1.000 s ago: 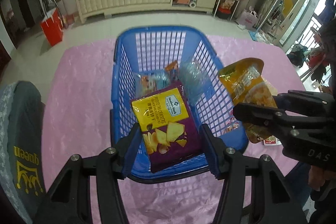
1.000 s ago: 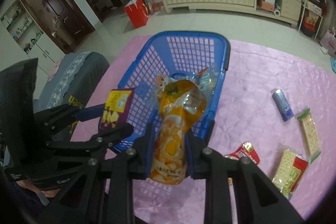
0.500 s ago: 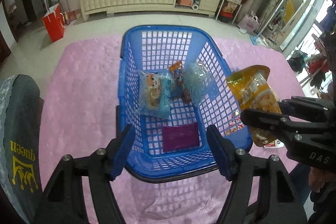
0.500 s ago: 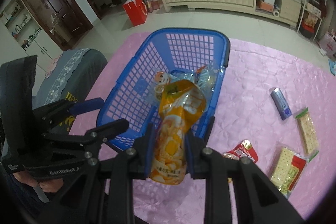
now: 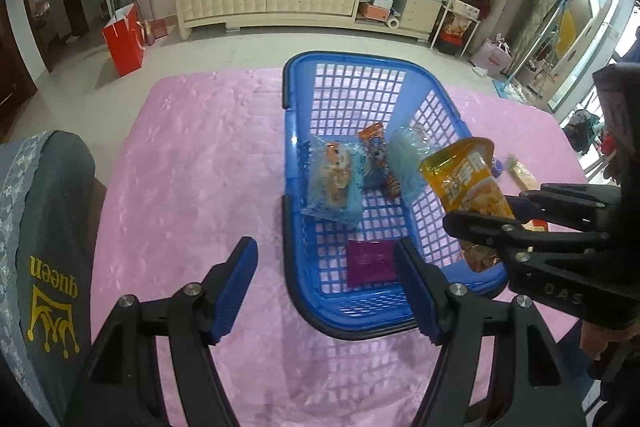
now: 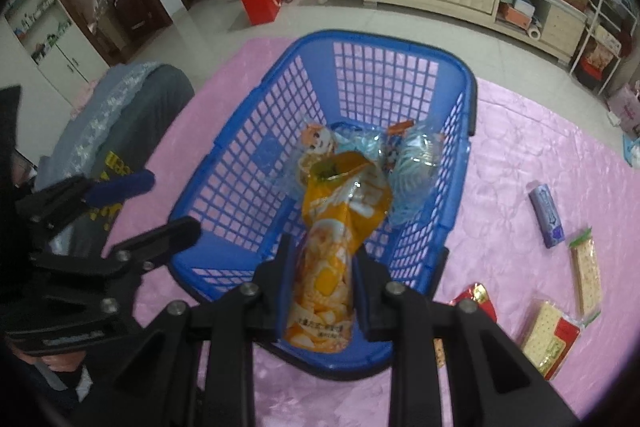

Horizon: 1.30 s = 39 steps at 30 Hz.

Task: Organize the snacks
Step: 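Lower the orange konjac bag into the basket and open the right gripper, then move both grippers back over the remaining snacks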

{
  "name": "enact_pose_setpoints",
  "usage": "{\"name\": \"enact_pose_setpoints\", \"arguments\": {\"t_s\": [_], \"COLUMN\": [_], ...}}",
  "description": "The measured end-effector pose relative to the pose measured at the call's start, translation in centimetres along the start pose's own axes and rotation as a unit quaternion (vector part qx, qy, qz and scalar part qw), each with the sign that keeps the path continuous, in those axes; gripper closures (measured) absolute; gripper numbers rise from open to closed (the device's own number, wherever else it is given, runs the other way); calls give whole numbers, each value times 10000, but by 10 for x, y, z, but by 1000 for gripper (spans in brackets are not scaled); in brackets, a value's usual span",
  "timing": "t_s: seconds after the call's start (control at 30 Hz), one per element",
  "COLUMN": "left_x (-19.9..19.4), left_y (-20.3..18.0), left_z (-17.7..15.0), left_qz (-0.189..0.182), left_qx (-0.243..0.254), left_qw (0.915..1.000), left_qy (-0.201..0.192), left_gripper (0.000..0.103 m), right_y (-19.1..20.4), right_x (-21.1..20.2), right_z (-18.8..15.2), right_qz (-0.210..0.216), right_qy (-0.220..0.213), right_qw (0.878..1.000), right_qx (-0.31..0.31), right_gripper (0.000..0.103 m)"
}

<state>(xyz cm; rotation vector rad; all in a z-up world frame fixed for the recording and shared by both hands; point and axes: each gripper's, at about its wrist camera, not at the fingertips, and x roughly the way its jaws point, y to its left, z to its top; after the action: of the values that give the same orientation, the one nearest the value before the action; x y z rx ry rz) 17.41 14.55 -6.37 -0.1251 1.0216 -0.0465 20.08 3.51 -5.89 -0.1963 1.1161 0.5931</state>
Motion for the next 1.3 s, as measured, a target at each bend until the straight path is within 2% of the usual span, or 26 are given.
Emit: {"name": "enact_pose_setpoints", "arguments": {"t_s": [0.17, 0.33, 0.4, 0.47, 0.6, 0.7, 0.93, 1.03, 1.13, 1.17, 1.2, 1.3], "left_x": [0, 3, 1, -1, -8, -18, -39, -47, -56, -57, -58, -59], "left_y": [5, 6, 5, 3, -4, -15, -47, -67, -96, -104, -111, -137], "left_z": [-2, -5, -6, -7, -10, -13, -16, -18, -20, -21, -22, -25], "left_qz": [-9, 34, 7, 42, 46, 160, 30, -51, 82, 61, 12, -145], "left_qx": [-45, -49, -37, -2, 97, 257, 488, 600, 856, 907, 955, 1176], "left_qw": [10000, 10000, 10000, 10000, 9999, 9994, 9982, 9972, 9942, 9936, 9931, 9902], "left_qy": [0, 21, 32, 16, -45, -182, -360, -444, -645, -672, -684, -746], "left_gripper": [35, 35, 35, 35, 35, 35, 35, 35, 35, 31, 23, 21], "right_y": [5, 11, 14, 15, 16, 13, -8, -18, -30, -34, -40, -57], "right_x": [15, 16, 14, 6, -9, -23, -64, -83, -102, -107, -112, -127], "right_z": [-3, -8, -11, -11, -14, -18, -34, -44, -56, -60, -64, -77], "right_qz": [-166, -369, -429, -429, -593, -633, -791, -835, -898, -926, -968, -1001], "right_qy": [171, 122, 45, -90, -299, -400, -634, -737, -852, -882, -908, -1015], "right_qw": [9996, 9987, 9983, 9983, 9965, 9961, 9948, 9938, 9923, 9917, 9909, 9889], "right_qx": [-141, -324, -392, -397, -501, -465, -119, -11, 96, 137, 207, 421], "right_gripper": [72, 69, 56, 52, 31, 31, 31, 31, 31, 31, 31, 31]}}
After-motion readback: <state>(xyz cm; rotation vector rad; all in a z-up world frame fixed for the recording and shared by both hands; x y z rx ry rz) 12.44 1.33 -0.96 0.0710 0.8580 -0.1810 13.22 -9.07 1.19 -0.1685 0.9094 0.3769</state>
